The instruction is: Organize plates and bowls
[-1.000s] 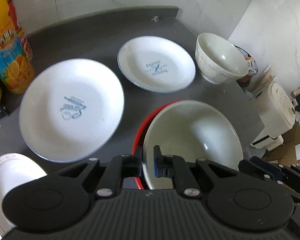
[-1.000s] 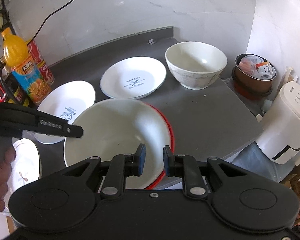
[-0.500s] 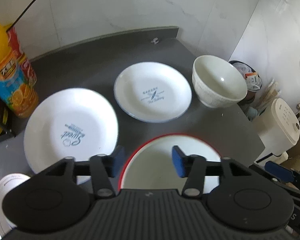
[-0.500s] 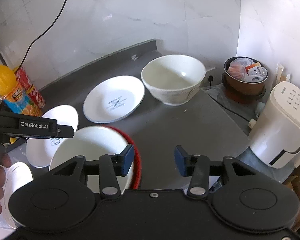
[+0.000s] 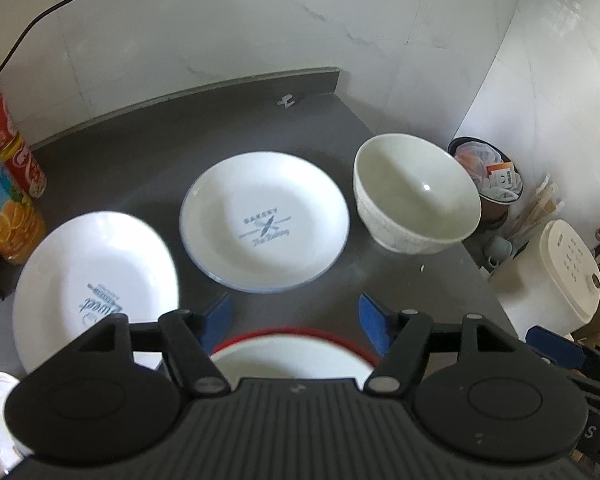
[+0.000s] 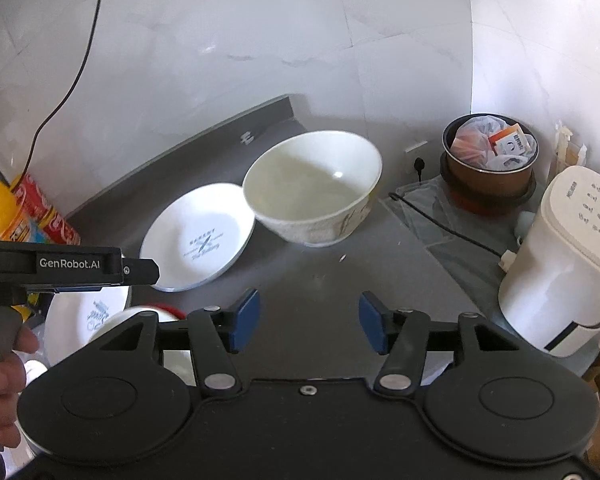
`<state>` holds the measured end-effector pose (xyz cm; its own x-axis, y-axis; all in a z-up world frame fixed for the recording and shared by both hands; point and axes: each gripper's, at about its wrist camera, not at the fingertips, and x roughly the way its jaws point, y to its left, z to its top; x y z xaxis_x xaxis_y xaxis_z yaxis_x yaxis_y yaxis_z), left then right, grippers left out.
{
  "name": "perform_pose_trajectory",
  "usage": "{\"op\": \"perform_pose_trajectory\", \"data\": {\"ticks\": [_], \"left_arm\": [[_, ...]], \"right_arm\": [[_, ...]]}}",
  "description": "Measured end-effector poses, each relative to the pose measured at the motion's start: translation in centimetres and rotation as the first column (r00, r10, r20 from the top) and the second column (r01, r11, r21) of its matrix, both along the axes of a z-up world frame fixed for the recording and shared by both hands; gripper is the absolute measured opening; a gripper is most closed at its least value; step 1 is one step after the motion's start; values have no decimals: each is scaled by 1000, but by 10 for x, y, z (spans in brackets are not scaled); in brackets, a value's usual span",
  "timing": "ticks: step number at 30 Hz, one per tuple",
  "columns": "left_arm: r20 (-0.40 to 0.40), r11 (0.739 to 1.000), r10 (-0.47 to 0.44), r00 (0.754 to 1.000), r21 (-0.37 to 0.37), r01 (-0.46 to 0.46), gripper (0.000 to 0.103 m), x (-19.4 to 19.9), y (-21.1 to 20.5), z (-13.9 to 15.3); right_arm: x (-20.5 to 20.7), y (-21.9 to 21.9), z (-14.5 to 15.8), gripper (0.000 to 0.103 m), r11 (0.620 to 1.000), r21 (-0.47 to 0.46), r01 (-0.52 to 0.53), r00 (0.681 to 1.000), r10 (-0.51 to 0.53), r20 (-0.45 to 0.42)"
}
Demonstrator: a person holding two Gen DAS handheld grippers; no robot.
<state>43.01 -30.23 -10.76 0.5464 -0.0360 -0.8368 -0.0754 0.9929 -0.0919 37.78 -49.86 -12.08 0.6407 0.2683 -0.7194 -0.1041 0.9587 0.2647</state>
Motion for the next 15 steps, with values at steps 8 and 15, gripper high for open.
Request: {"op": "perform_pose_trajectory", "data": {"ticks": [8,15], "left_arm": [[10,1000,9,1000,-5,-9,69,28,-18,-5],[32,1000,22,999,-2,-22,68,53,-31,-12]], "right_arm": [[33,-22,-7,55,999,40,19,1000,-19,2],[63,-39,-16,52,997,68,43,999,-43,-1]]}}
